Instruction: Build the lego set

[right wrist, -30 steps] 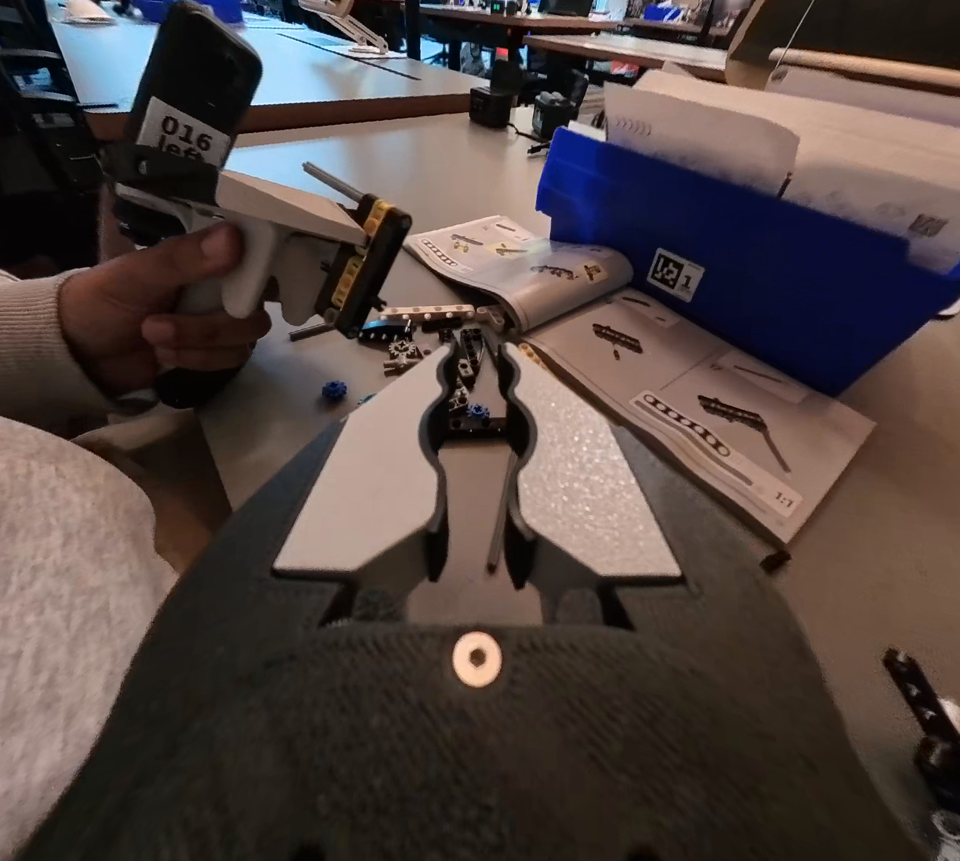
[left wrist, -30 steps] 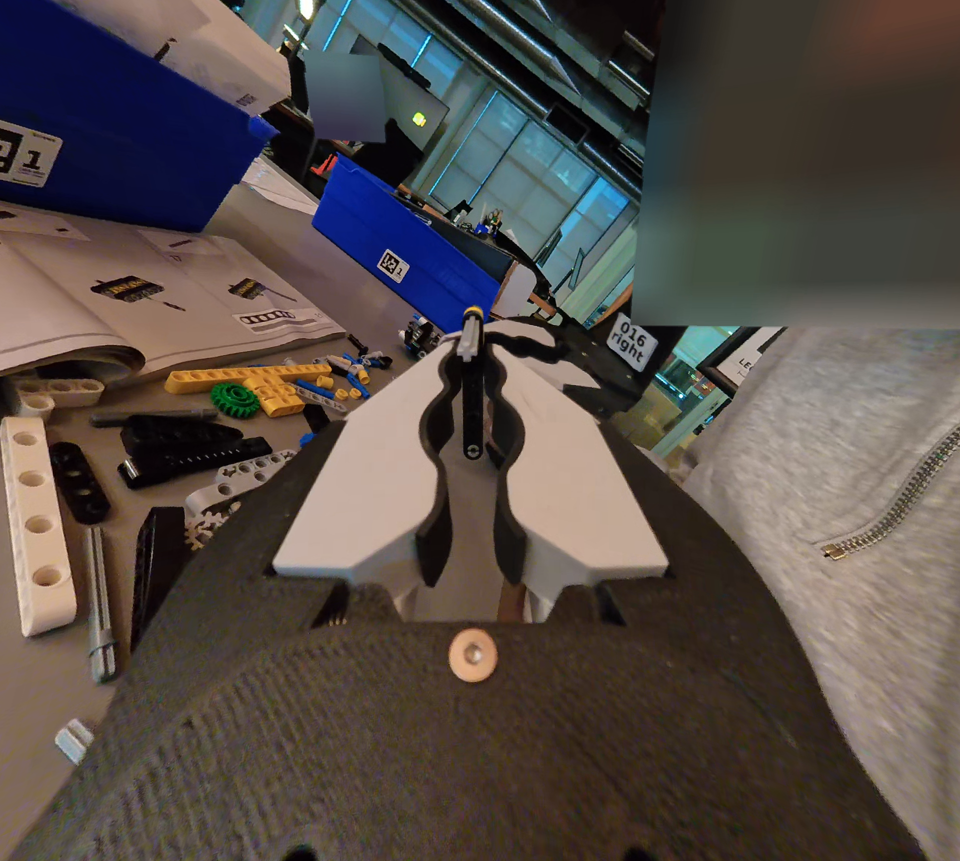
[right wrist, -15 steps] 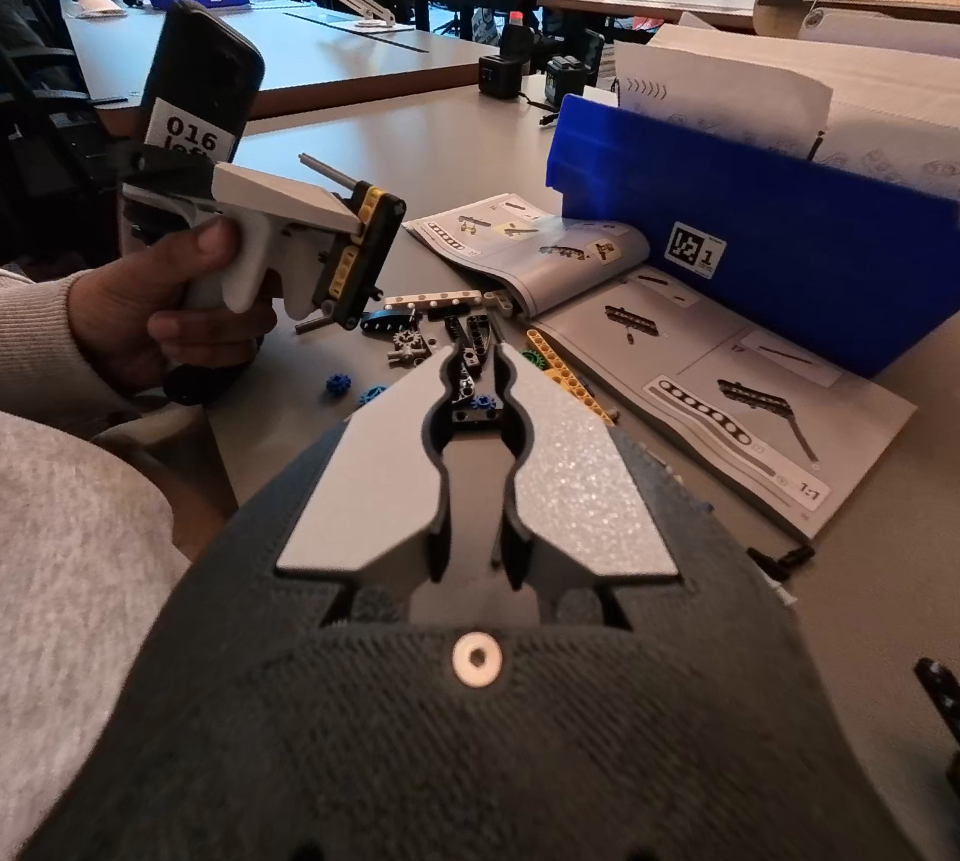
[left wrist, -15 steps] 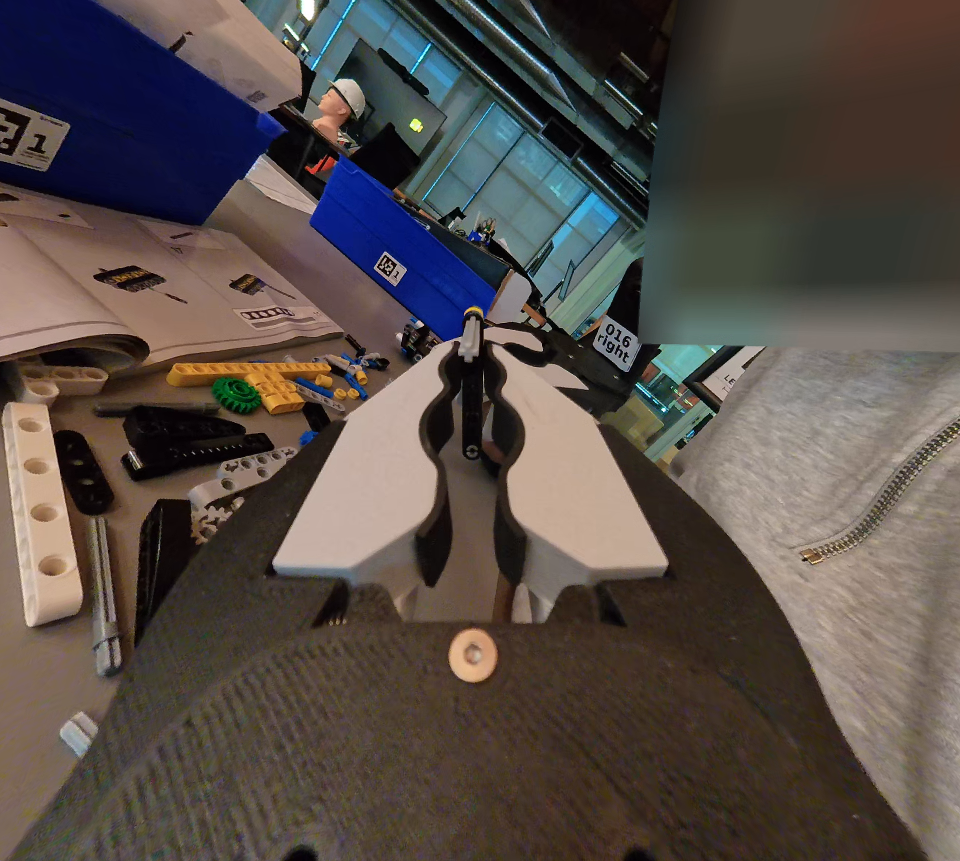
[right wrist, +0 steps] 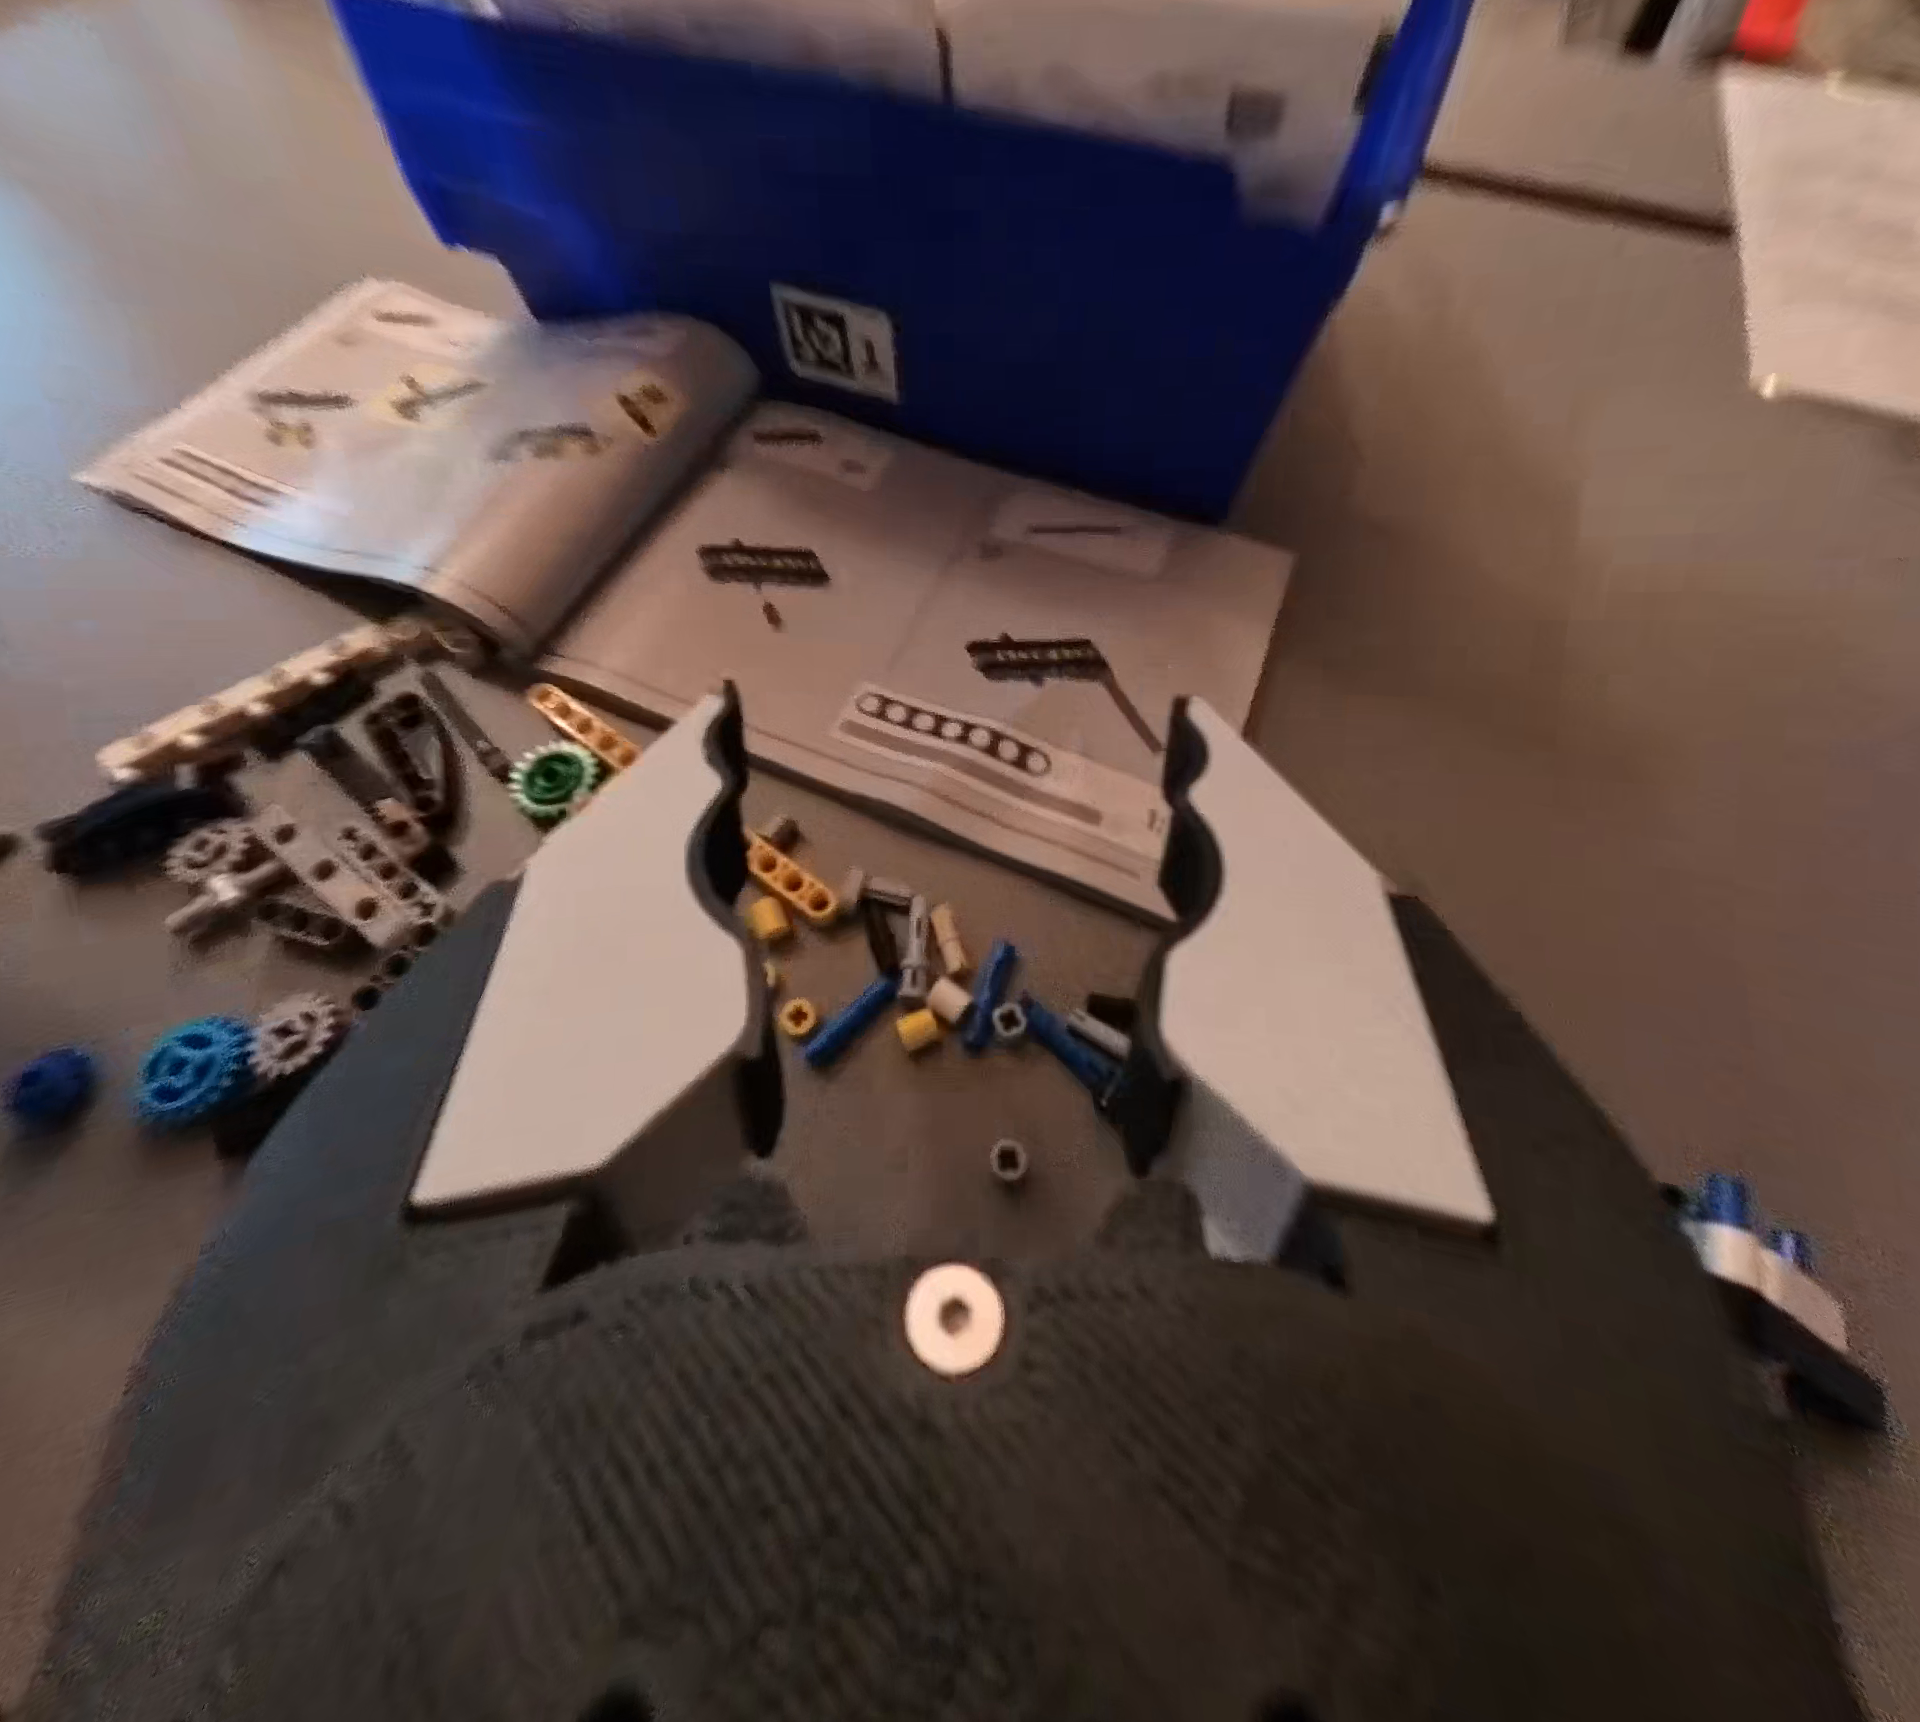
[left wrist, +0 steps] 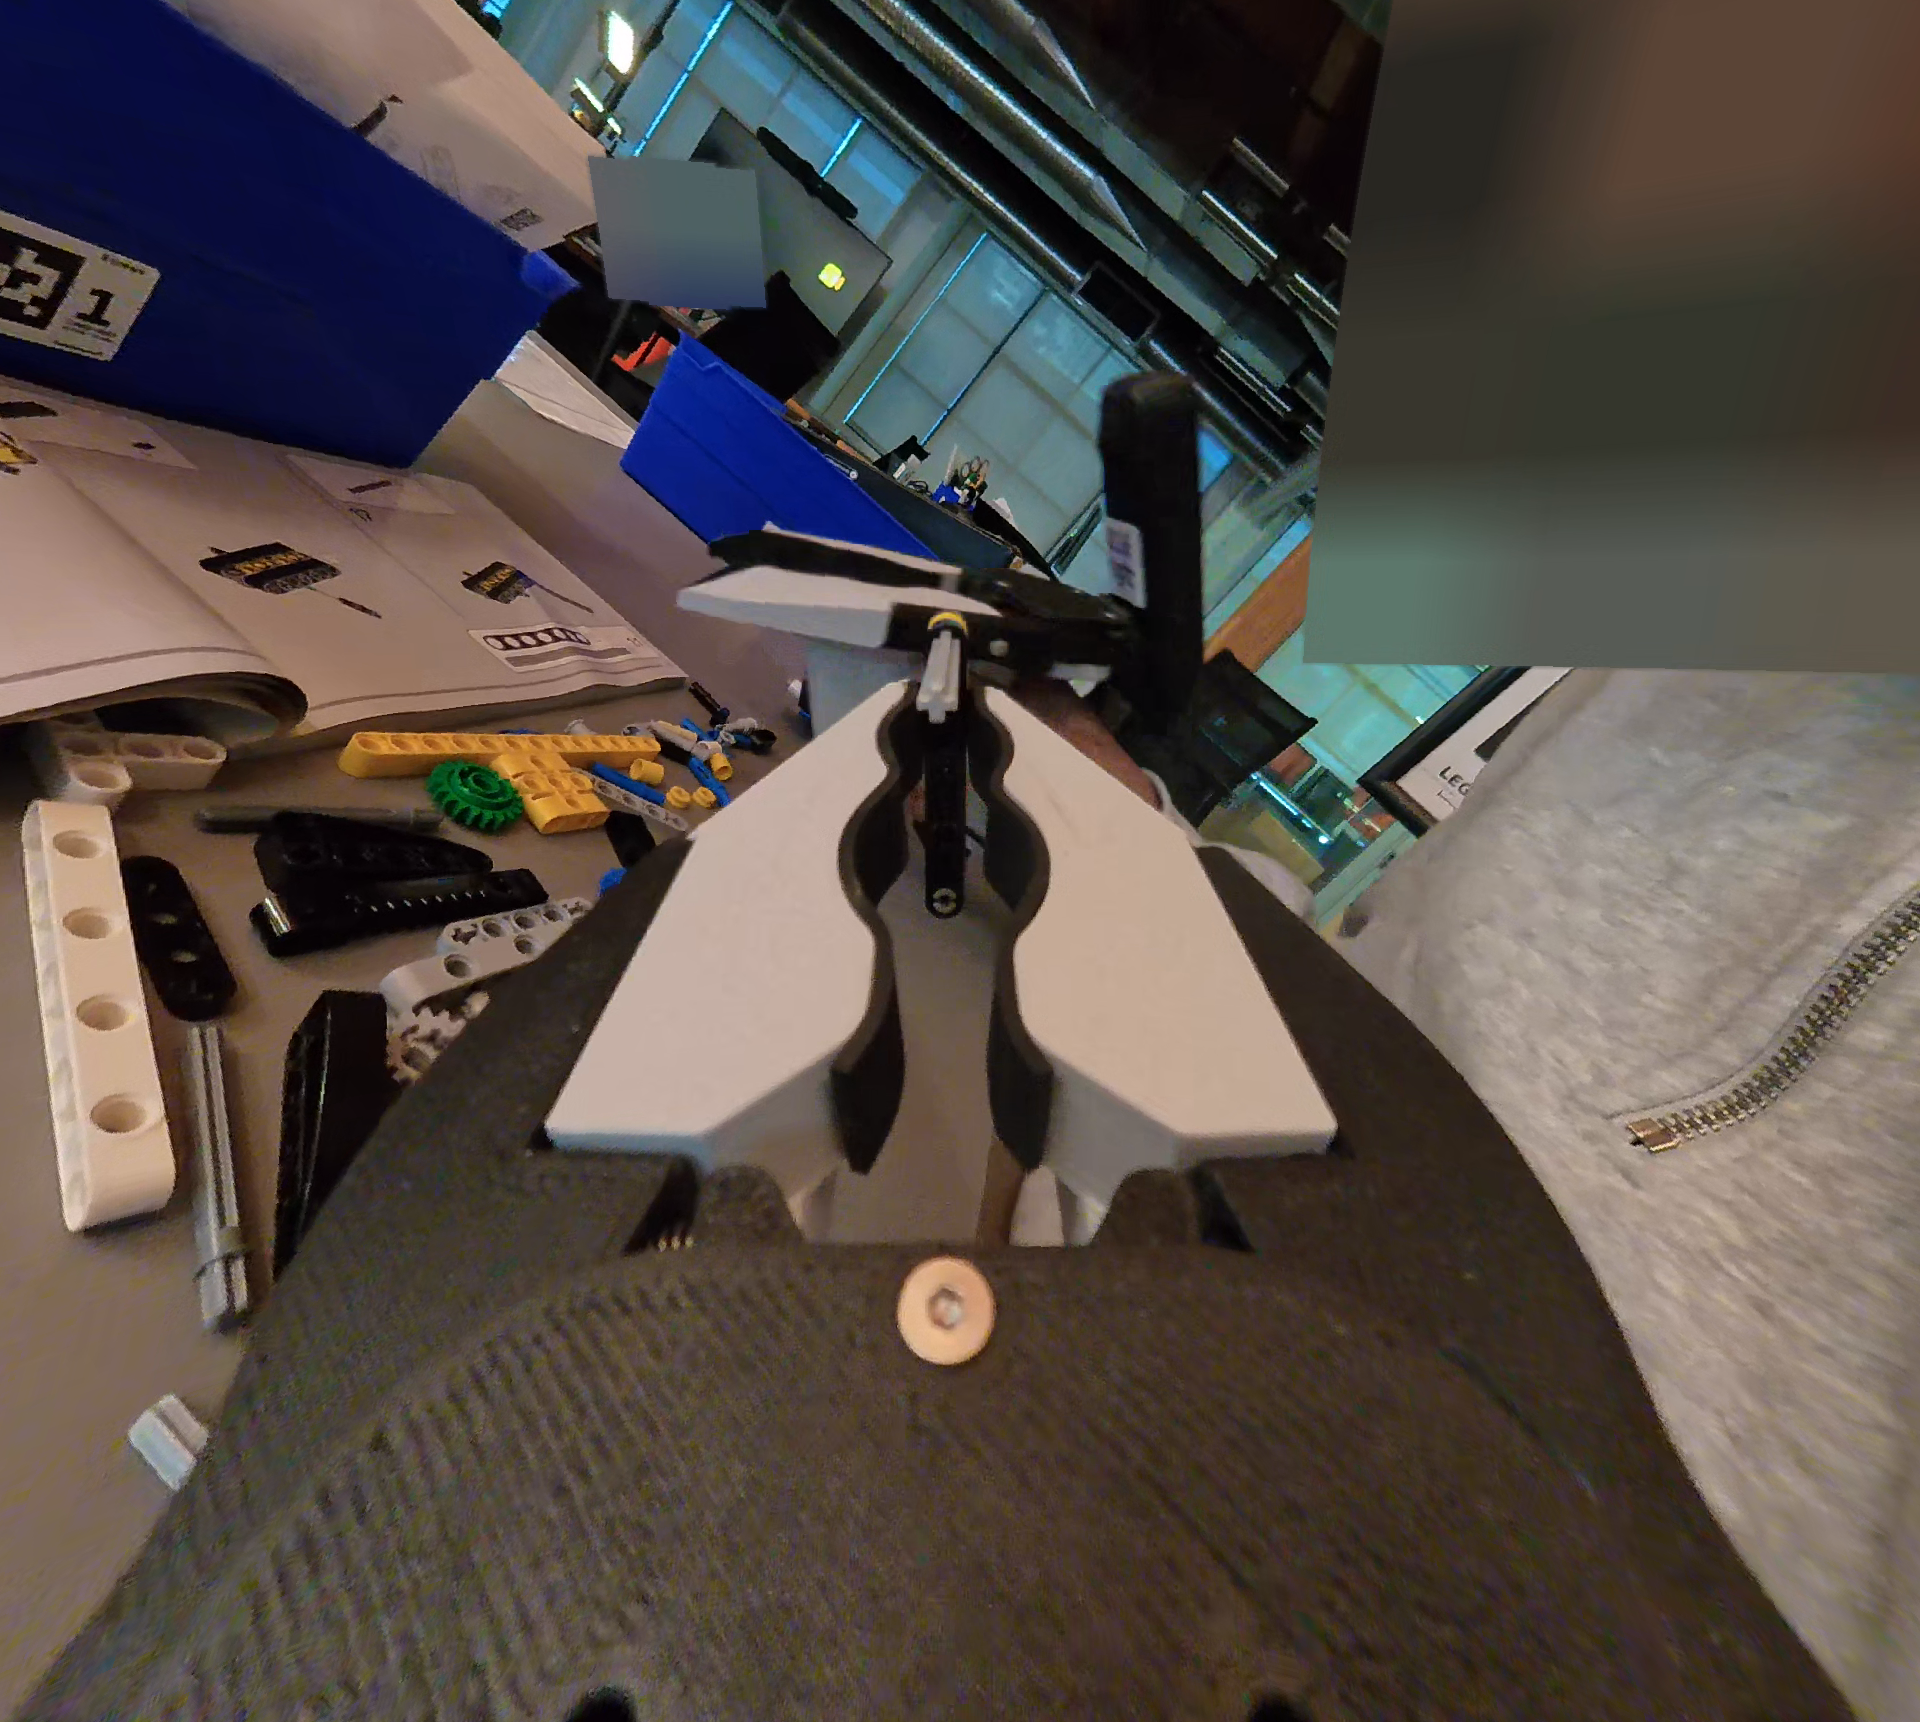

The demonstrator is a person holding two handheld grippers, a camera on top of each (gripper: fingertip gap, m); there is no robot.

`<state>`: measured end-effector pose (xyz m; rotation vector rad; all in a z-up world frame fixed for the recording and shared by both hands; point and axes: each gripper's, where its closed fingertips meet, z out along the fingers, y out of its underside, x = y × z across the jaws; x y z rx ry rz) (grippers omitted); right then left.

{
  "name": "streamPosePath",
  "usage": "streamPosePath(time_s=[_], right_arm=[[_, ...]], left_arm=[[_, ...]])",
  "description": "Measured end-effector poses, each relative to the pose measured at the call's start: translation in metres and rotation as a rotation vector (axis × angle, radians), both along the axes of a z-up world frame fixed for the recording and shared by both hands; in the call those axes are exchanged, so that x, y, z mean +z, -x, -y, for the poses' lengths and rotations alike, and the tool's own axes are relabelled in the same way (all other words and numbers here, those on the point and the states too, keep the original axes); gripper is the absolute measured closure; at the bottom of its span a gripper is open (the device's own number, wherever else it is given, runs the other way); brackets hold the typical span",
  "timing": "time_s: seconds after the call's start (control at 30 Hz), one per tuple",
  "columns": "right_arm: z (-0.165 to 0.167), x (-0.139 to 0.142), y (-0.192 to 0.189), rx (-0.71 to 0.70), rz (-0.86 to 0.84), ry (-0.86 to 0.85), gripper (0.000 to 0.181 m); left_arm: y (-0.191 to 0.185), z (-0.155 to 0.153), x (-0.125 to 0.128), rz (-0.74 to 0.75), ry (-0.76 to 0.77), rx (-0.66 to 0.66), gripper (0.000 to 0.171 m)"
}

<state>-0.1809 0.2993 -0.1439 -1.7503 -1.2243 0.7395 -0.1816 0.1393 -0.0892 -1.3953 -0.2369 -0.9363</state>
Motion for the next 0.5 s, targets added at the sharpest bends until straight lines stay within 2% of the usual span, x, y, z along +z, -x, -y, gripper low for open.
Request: streamPosePath(time_s=[0.23,0.37,0.5], right_arm=[[-0.021,-0.048,0.003,-0.105,0.317,-0.060,0.104],[-0.010,-0.053,0.010,-0.084,0.284,0.112,0.134],[-0.014,-0.054,0.012,-0.115,0.284,0.132,0.135]], left_arm=[[0.000,0.013,0.016,0.055,-0.080,-0.048,0.166],[0.004,0.020,0.019,0.026,-0.090,-0.052,0.166],[0.013,0.025,0.022,0.037,-0.100,-0.037,0.167]])
